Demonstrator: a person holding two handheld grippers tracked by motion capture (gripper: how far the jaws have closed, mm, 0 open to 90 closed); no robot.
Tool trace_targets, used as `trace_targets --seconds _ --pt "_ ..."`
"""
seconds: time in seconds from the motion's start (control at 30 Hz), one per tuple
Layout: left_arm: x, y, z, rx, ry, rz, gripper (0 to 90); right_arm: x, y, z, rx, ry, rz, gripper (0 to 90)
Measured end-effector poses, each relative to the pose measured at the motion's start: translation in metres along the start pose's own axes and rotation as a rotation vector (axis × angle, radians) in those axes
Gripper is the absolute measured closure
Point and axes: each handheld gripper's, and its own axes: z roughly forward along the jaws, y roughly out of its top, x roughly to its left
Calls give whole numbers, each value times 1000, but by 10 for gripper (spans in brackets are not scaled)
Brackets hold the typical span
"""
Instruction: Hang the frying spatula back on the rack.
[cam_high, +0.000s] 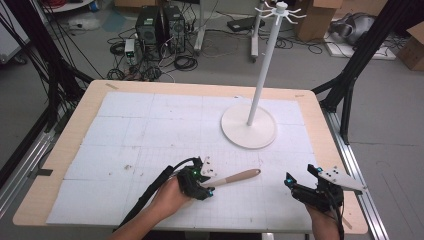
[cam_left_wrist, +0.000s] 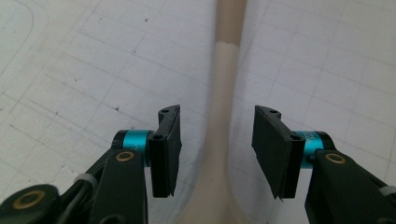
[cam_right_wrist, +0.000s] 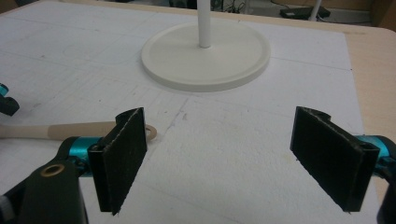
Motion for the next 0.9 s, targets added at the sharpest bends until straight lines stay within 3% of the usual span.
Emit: trace_targets --seconds 0.1,0.27,0.53,0.9 --pt "1 0 4 36 7 0 537 0 0 0 -3 1 -2 176" --pt "0 4 4 51 1 6 555 0 0 1 -2 -1 -2 176" --pt "-3 18 9 110 4 81 600 1 0 1 -3 0 -1 176" --pt "4 19 11 110 -25 33 618 -1 -1 -1 -3 -4 8 176"
